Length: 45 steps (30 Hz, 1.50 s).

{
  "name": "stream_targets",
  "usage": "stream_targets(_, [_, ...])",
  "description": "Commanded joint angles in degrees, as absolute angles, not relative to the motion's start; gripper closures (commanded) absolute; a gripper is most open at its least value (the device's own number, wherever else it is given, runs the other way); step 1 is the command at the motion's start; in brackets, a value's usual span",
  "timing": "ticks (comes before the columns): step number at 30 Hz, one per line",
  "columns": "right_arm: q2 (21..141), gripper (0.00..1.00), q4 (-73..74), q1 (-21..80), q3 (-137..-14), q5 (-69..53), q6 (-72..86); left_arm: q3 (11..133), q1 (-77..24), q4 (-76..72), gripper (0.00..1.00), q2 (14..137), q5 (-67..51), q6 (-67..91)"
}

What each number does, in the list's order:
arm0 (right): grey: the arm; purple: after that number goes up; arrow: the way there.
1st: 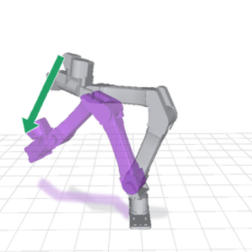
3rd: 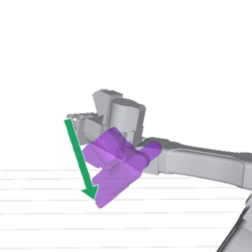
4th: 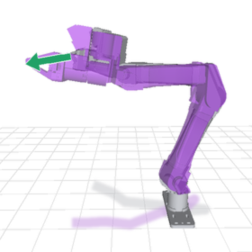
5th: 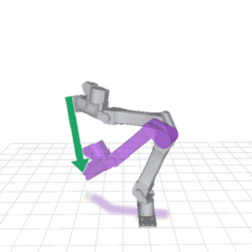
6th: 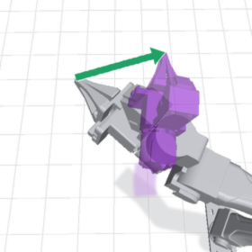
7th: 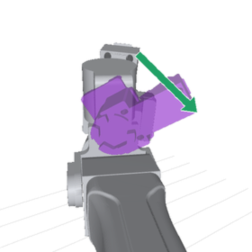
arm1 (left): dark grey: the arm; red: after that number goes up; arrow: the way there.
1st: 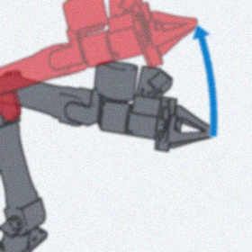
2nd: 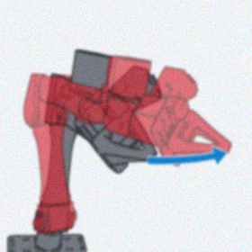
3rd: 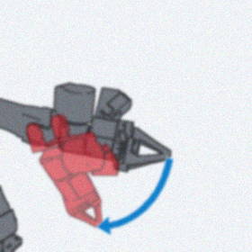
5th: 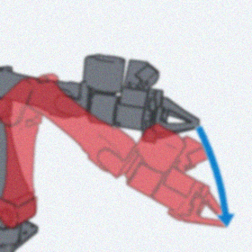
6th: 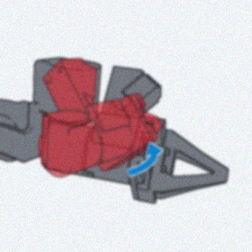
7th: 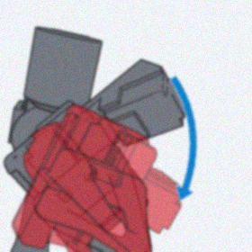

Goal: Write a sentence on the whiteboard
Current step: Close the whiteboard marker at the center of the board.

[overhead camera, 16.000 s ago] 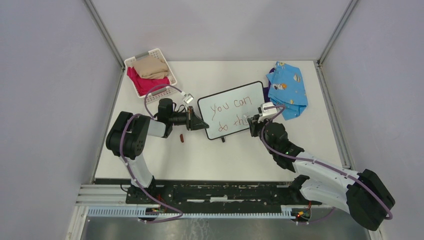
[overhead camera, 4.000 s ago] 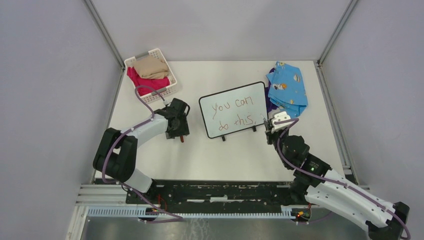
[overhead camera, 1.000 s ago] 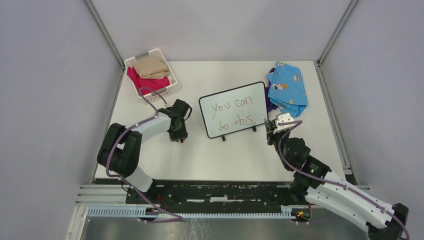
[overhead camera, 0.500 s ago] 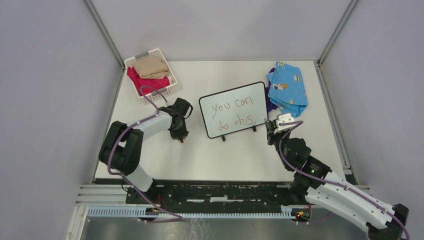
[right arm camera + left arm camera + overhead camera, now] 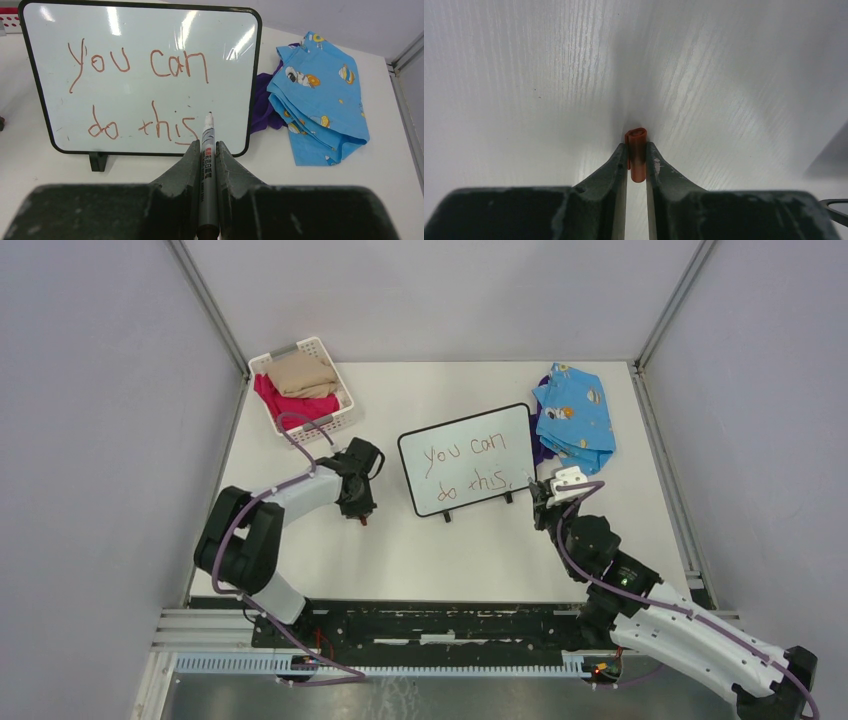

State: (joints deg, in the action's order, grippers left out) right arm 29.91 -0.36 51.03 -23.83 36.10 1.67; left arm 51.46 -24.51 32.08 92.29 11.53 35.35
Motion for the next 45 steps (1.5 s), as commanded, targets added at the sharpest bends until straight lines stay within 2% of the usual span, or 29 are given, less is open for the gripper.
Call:
stream_targets(1, [30.1, 1.0, -1.1, 51.4, -25.4, 37.8, 2.3, 48.3, -24.7, 30.4, 0.98, 90.1, 12.8, 37.2])
stream_targets(9, [32.4, 1.0, -0.2, 51.4, -29.7, 38.2, 0.5, 54.7, -24.6, 33.1, 0.98, 77.2, 17.7, 35.5])
stream_targets(14, [35.2, 1.0, -0.2, 51.4, -35.6, 39.4, -6.5, 59.6, -24.6, 32.5, 0.98, 69.3, 18.0, 32.4])
stream_targets(22, [45.3, 1.0, -5.3, 51.4, -50.2, 35.8, -13.6, 60.6, -24.6, 18.7, 0.98, 55.0, 12.8, 30.9])
stream_targets(30, [54.9, 1.0, -20.2, 51.7, -61.0, 23.0, -8.6, 64.5, -24.7, 2.7, 0.98, 58.4, -2.7, 36.0])
stream_targets(35, [60.5, 1.0, -23.6, 57.8, -68.9, 26.8, -14.6, 66.5, -24.7, -6.4, 0.98, 61.0, -9.4, 40.3])
stream_targets(41, [60.8, 1.0, -38.1, 71.2, -61.3, 41.4, -33.8, 68.9, -24.6, -10.6, 0.98, 62.9, -12.1, 45.1])
stream_targets(45, [55.7, 1.0, -44.5, 72.7, -49.1, 41.9, -33.6, 66.4, -24.5, -18.2, 0.98, 62.5, -15.5, 50.2])
